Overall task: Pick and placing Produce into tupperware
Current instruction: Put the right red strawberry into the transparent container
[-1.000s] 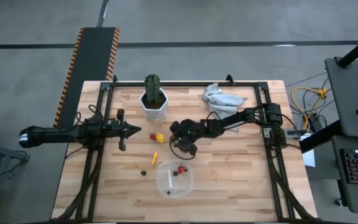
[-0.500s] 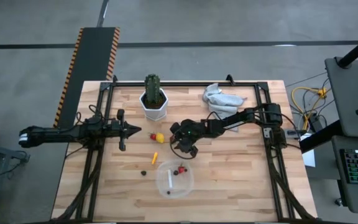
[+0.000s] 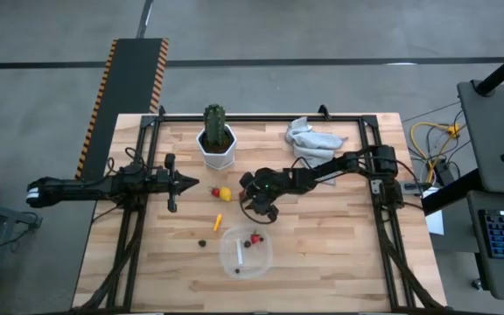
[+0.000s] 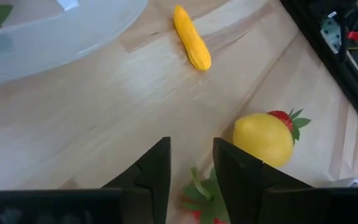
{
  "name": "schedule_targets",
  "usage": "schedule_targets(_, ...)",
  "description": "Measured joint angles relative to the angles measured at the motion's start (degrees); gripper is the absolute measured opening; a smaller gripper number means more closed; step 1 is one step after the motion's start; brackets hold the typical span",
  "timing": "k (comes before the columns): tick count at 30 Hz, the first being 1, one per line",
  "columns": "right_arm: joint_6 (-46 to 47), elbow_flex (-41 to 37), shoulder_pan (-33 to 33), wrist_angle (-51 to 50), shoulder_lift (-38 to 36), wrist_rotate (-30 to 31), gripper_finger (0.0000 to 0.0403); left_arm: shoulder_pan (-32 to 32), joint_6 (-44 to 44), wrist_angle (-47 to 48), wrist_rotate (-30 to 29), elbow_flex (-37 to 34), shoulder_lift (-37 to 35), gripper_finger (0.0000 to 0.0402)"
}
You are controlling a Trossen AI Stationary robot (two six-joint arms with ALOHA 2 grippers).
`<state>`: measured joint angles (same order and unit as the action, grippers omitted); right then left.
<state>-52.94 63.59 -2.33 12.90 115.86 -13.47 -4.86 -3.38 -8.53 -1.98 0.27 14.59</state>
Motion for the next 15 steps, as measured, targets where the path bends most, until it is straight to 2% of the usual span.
schedule_targets(15,0.5,2.7,-0.1,0.1,3.9,2.0,0.0104,0.0,0.0,0.0,0.0,0.0,0.0,0.0000)
